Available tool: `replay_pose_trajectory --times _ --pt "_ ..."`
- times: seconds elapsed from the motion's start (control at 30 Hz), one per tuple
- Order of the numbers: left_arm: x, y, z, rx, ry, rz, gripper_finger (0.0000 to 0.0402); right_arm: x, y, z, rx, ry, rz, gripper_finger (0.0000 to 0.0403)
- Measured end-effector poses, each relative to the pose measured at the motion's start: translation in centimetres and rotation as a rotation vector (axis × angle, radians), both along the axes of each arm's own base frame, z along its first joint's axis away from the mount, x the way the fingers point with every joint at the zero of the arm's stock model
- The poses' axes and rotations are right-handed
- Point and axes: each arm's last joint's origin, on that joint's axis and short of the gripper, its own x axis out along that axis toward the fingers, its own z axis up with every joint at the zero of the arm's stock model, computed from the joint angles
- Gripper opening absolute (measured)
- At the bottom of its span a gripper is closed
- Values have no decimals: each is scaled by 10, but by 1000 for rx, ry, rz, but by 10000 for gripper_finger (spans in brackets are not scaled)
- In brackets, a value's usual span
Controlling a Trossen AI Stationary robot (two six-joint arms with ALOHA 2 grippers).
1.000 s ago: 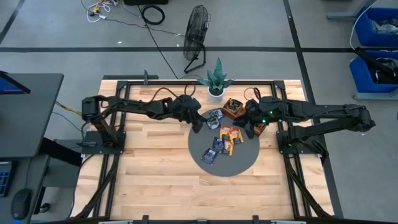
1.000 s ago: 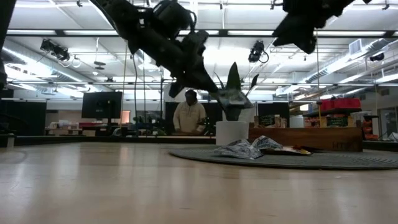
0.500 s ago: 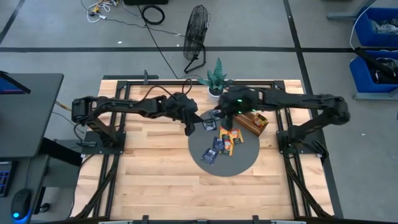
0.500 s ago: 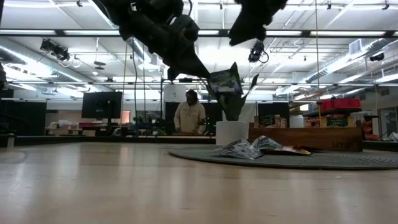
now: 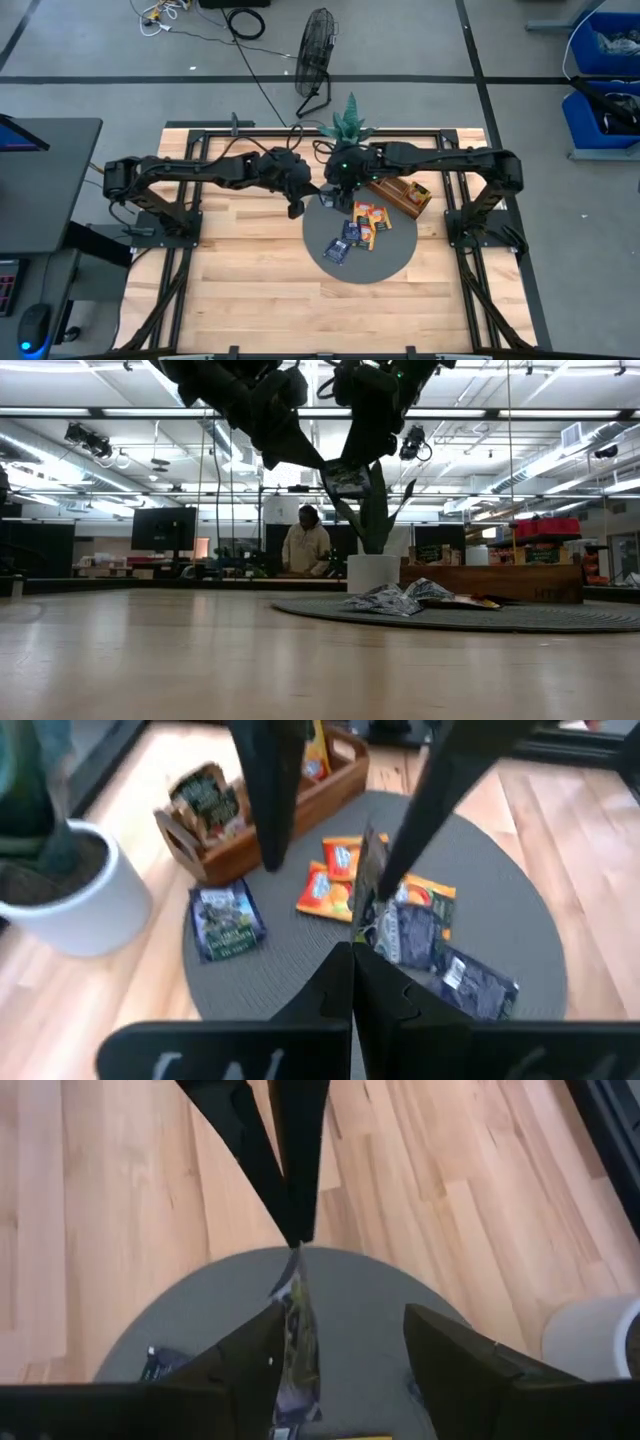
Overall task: Pick & Place Tea
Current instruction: Put the purple tea bag into the wooden organizer
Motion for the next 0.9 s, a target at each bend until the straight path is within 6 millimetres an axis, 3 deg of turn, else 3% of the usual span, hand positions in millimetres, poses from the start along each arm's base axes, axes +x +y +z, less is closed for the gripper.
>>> replay_pose_trajectory --times 0.3,0.4,0.57,0.9 --pt "-4 0 4 42 1 -21 2 1 0 1 32 -21 -14 166" --pt "-4 0 4 44 3 -22 2 1 1 1 43 -24 -21 122" --pt "-4 0 4 60 2 -29 2 1 2 1 76 -28 5 14" --pt "-6 2 8 48 -9 70 27 -5 1 8 32 -21 -45 2"
